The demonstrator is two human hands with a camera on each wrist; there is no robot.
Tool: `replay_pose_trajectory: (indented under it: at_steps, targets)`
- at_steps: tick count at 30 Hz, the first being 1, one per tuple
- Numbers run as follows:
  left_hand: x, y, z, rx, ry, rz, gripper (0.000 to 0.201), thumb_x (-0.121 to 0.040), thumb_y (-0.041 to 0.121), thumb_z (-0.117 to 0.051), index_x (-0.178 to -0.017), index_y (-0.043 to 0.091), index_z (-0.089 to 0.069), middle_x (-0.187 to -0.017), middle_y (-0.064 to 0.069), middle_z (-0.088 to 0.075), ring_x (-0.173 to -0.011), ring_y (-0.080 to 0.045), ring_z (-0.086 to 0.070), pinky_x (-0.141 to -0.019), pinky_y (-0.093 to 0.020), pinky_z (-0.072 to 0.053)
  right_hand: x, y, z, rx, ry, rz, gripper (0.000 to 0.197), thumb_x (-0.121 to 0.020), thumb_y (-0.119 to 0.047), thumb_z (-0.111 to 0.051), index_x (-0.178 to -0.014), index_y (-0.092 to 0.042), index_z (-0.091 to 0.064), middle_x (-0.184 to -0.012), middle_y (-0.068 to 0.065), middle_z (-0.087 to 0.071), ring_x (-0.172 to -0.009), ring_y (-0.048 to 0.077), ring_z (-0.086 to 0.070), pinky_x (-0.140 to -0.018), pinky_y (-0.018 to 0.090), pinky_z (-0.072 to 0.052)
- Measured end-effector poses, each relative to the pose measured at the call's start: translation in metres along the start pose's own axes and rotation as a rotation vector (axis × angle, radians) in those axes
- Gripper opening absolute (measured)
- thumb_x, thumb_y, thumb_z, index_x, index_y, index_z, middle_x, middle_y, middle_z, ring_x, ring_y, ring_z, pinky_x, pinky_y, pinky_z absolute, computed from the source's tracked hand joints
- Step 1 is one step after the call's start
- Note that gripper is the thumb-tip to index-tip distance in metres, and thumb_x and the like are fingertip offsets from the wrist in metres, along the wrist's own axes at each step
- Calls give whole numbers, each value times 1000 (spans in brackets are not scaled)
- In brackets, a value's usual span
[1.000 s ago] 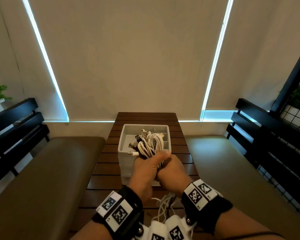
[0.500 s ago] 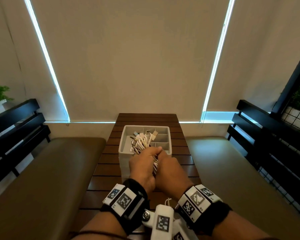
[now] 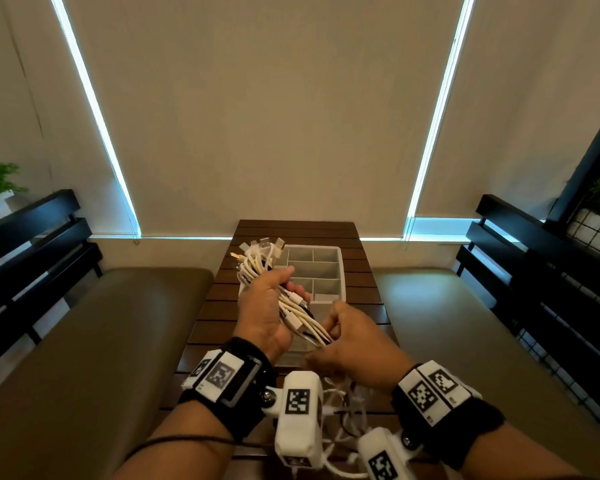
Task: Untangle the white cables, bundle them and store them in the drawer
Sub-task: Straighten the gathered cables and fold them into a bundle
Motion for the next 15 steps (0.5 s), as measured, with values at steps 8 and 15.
replay_pose_trajectory:
  at_steps: [8, 15]
  targets:
    - [4, 20, 3, -118, -270, 77, 14, -71, 10, -63, -63, 14, -52, -50, 2, -43, -43, -11, -48, -51, -27, -50, 13, 0, 18, 125, -315, 81, 25, -87, -24, -67, -69, -42, -63, -66, -12, -59, -64, 2, -55, -65, 21, -47]
    - [14, 17, 0, -410, -461, 174, 26, -71, 19, -69, -53, 12, -52, -47, -2, -45, -40, -14, -48, -49, -25, -46, -6, -9, 46, 504, -177, 104, 26, -70, -37, -81, -64, -18, -65, -62, -6, -61, -59, 1, -53, -62, 28, -48]
Point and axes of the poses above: each hand's wrist, its own x-axis away from the middle knuckle, its own z-axis out of the back of the hand, y = z × x, the point moved 3 cm from there along -x, towards the middle knuckle
